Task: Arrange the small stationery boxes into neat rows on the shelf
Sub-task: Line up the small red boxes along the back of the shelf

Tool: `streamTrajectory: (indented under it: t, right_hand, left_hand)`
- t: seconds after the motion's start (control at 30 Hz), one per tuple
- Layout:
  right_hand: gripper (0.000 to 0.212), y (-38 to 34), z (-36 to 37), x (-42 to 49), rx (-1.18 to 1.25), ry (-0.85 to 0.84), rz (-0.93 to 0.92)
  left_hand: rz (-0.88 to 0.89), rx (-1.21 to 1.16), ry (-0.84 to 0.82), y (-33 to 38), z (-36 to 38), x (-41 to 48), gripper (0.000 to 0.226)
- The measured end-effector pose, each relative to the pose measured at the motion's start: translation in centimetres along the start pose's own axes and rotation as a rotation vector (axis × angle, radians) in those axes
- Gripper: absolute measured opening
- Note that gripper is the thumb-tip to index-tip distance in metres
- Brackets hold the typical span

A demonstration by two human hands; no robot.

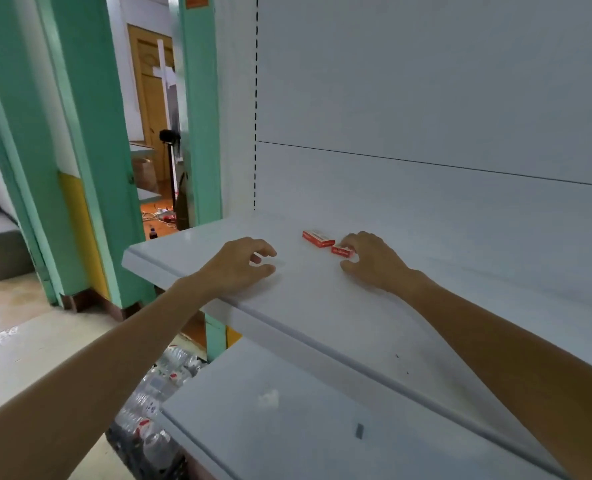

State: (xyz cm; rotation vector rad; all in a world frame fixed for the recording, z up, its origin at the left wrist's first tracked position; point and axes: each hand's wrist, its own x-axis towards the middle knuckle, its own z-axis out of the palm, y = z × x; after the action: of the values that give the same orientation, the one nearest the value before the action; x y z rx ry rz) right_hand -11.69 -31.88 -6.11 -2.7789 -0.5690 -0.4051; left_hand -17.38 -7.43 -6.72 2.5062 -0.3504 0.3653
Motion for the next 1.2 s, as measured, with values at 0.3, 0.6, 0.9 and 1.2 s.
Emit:
streamTrajectory:
  t: [0.3, 0.6, 0.9, 1.2]
  right_hand:
    - [0.037, 3.0, 2.2, 5.2, -0.003, 0.001, 0.093]
    - [0.018, 5.3, 1.7, 6.3, 0.103, -0.013, 0.185]
    - [0.033, 2.8, 2.8, 7.3, -0.144, 0.073, 0.383]
    - [0.021, 2.4, 1.9, 3.1, -0.133, 0.143, 0.564]
  left_hand:
    - [0.084, -0.013, -0.034, -2.1, 1.0, 7.1, 0.025]
    - [0.226, -0.075, -0.149, -2.6, 4.5, 14.7, 0.028]
    - [0.329, 0.051, -0.36, -4.8, 6.9, 19.9, 0.047]
    - [0.347, -0.074, -0.449, -5.5, 5.7, 20.4, 0.04]
